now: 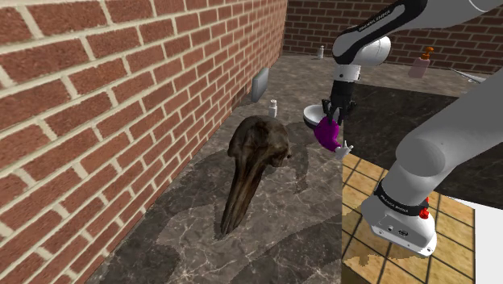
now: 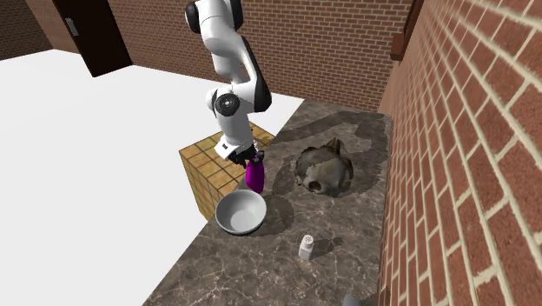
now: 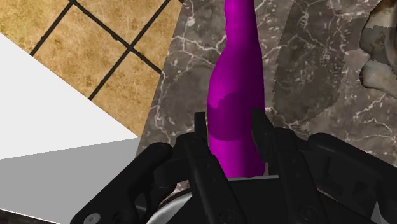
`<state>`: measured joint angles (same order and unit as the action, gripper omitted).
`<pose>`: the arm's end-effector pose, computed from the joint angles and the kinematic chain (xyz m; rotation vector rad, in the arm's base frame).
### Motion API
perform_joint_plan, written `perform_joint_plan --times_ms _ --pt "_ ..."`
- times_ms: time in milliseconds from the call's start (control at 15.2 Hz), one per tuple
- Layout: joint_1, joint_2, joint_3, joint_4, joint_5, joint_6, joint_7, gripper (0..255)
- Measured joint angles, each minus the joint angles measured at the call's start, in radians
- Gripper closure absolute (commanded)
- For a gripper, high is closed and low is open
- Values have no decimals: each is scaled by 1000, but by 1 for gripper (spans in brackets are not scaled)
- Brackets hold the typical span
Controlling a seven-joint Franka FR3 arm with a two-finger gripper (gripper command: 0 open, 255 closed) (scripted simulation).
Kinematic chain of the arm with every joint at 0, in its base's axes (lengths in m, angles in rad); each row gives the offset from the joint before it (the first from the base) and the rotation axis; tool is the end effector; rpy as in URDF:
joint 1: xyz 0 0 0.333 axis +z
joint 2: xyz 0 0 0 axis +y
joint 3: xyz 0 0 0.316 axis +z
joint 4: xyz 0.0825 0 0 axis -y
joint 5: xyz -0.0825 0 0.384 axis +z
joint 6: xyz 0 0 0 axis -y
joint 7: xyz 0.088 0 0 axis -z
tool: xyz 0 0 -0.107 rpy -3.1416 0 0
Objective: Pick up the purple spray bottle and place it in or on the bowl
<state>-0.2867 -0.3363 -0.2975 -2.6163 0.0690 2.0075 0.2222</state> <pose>0.3178 -0.1989 0.3396 -2.6776 1.1556 0.3782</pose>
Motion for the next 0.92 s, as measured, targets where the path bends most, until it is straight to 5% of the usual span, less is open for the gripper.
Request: perform_joint_plan --times_ms 924 --pt "-9 -104 20 113 -19 -212 43 255"
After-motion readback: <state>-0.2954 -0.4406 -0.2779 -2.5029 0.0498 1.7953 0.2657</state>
